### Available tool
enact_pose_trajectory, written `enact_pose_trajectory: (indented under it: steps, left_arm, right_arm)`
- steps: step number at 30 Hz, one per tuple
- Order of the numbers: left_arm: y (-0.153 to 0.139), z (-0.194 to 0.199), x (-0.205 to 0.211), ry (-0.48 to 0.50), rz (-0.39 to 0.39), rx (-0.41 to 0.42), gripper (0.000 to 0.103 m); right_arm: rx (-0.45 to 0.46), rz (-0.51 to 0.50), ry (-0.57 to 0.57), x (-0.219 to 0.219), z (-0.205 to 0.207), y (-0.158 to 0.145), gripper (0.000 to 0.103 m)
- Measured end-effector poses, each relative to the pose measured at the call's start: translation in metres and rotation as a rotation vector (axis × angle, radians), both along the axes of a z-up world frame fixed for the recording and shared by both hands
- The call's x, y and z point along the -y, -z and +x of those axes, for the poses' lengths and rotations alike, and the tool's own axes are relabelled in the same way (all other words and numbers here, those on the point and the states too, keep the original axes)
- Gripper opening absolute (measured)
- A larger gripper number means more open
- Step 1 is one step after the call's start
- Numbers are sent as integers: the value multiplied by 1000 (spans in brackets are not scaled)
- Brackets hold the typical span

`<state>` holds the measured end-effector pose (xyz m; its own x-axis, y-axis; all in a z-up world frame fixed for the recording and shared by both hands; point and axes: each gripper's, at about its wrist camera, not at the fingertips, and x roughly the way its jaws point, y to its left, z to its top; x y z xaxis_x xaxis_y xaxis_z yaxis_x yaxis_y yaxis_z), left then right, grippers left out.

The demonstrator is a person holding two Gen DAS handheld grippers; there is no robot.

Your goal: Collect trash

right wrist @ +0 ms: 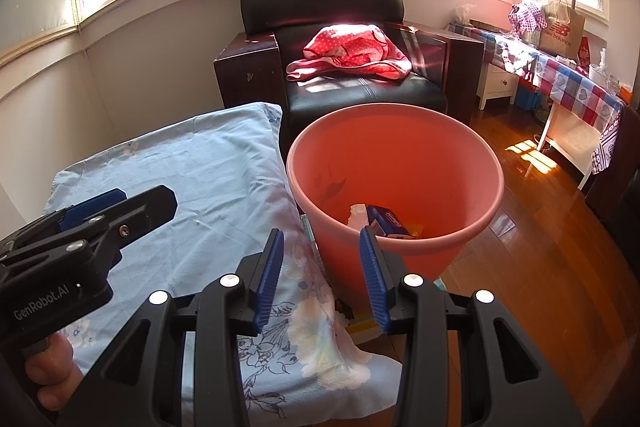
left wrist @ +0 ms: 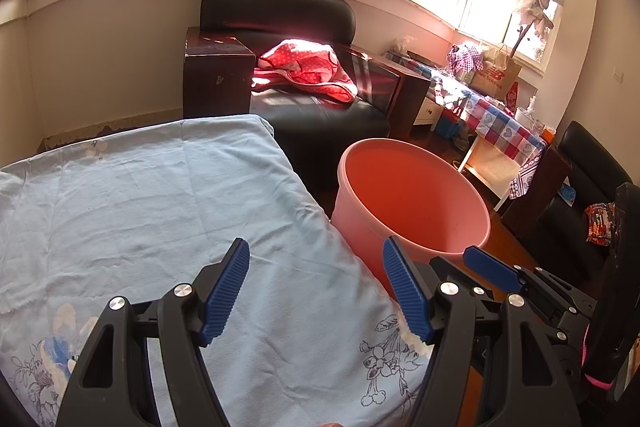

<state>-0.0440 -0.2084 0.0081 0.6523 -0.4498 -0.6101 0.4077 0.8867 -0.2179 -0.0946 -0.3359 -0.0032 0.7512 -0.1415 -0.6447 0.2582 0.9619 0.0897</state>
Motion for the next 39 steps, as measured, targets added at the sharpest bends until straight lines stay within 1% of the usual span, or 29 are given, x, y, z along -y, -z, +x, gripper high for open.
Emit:
enact_pose_trajectory:
  steps: [39]
  left_arm:
    - [4, -1, 0, 3, 8, -1, 67]
  right_arm:
    - [-10, 0, -2, 0, 0, 6, 40]
